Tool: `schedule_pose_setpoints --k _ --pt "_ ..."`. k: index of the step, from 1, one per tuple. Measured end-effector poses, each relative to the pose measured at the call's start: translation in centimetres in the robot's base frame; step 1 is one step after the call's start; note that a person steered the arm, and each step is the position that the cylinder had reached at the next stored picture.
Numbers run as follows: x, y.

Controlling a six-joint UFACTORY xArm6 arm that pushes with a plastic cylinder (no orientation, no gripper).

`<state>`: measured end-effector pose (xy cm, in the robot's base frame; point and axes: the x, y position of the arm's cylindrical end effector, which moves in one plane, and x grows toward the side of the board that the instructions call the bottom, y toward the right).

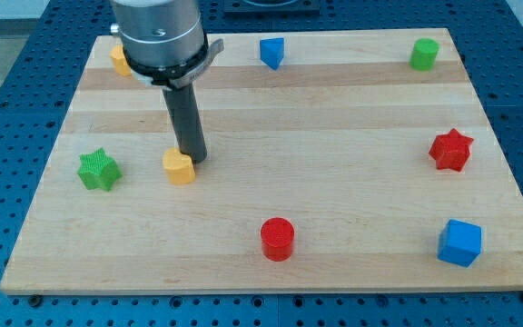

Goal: Move the yellow heart to the bottom left corner of the board

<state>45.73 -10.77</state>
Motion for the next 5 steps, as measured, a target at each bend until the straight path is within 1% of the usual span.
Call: schedule_pose_setpoints --k 2,4,5 --pt "5.0 -2.7" --pt "8.6 -4.6" --pt "4.9 -2.2"
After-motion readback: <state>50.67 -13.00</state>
